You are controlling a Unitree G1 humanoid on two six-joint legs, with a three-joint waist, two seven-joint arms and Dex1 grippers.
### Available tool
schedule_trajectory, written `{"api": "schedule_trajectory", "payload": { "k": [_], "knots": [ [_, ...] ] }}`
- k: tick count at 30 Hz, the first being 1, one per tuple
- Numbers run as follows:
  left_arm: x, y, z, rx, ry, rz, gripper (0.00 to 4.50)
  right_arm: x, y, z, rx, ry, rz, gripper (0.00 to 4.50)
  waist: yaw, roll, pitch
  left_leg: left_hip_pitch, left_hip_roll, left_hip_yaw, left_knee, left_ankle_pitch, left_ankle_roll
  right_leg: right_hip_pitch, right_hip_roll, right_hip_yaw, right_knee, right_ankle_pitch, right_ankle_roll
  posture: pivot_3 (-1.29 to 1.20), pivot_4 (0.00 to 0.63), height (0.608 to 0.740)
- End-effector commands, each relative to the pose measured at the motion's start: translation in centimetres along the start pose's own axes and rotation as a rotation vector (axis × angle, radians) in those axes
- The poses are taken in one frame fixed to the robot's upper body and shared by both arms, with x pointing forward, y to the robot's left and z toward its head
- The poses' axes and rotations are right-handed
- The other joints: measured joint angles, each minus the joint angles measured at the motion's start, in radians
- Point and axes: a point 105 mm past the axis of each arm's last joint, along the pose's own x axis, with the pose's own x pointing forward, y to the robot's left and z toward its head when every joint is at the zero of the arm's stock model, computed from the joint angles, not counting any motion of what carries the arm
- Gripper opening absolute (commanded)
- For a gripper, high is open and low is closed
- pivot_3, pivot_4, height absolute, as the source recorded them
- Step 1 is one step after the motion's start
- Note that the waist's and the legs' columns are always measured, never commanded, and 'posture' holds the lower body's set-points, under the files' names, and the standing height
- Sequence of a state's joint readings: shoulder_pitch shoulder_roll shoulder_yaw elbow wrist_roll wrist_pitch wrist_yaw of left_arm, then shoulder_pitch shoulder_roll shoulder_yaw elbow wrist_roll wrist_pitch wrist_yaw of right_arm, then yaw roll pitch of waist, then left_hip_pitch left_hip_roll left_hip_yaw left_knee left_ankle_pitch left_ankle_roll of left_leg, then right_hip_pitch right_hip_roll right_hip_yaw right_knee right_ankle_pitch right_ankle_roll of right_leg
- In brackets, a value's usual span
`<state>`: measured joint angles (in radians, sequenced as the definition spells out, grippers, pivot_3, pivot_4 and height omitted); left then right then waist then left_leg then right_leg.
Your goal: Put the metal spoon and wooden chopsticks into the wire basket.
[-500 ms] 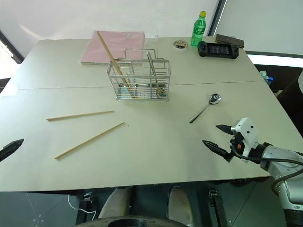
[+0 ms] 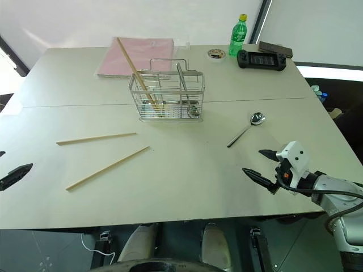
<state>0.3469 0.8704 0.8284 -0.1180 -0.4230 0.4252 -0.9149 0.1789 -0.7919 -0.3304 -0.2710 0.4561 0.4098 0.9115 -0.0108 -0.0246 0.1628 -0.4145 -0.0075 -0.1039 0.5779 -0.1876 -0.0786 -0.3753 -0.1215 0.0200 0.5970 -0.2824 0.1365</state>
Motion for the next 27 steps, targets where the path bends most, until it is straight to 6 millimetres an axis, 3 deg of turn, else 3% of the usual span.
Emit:
{"api": "schedule_trajectory", "payload": {
  "k": [1, 7, 12, 16, 21, 24, 27],
  "knots": [
    [-0.1, 0.3, 0.7, 0.029, -0.006, 0.006, 4.47, -0.4, -0.3, 1.0, -0.025, -0.031, -0.016, 4.50, 0.000, 0.000, 0.000, 0.000, 0.000, 0.000, 0.000, 0.000, 0.000, 0.000, 0.000, 0.000, 0.000, 0.000, 0.000, 0.00, 0.150, 0.721],
    [0.1, 0.2, 1.3, 0.029, -0.025, -0.002, 4.47, -0.4, -0.5, 0.4, -0.025, -0.024, -0.022, 4.50, 0.000, 0.000, 0.000, 0.000, 0.000, 0.000, 0.000, 0.000, 0.001, 0.001, 0.000, 0.000, 0.000, 0.000, 0.000, 0.00, 0.150, 0.721],
    [0.8, -2.3, 4.5, 0.040, -0.091, -0.113, 4.47, -0.5, -1.7, 0.5, -0.033, -0.004, -0.039, 4.50, 0.002, 0.000, 0.000, 0.002, 0.000, 0.000, 0.001, 0.000, 0.000, 0.002, 0.000, 0.000, 0.000, 0.000, 0.000, 0.00, 0.150, 0.721],
    [0.9, -5.0, 7.3, 0.018, -0.143, -0.229, 4.47, -0.1, -4.0, 2.5, 0.001, 0.015, -0.150, 4.50, -0.003, 0.000, 0.000, 0.002, 0.001, 0.001, 0.001, 0.000, 0.000, 0.002, 0.000, 0.000, 0.001, 0.001, -0.001, 0.00, 0.150, 0.721],
    [0.9, -7.9, 9.5, 0.055, -0.144, -0.360, 4.47, 0.6, -4.1, 5.3, 0.011, 0.031, -0.141, 4.50, -0.001, 0.002, 0.001, 0.002, 0.002, 0.002, -0.001, 0.001, 0.002, 0.003, 0.002, 0.000, 0.002, 0.001, -0.001, 0.00, 0.150, 0.721],
    [0.5, -9.9, 11.2, 0.083, -0.171, -0.493, 4.47, 0.9, -3.5, 8.3, -0.215, 0.048, -0.022, 4.50, -0.002, 0.006, 0.004, 0.002, 0.003, 0.002, -0.001, 0.001, 0.002, 0.003, 0.003, 0.000, 0.003, 0.001, -0.001, 0.00, 0.150, 0.721],
    [0.0, -11.9, 12.3, 0.133, -0.168, -0.620, 4.47, 1.2, -4.6, 11.6, -0.429, 0.077, 0.089, 4.50, -0.011, 0.007, 0.005, 0.004, 0.003, 0.005, 0.001, 0.001, 0.002, 0.002, 0.002, 0.001, 0.002, 0.001, -0.001, 0.00, 0.150, 0.721]
  ]
}}
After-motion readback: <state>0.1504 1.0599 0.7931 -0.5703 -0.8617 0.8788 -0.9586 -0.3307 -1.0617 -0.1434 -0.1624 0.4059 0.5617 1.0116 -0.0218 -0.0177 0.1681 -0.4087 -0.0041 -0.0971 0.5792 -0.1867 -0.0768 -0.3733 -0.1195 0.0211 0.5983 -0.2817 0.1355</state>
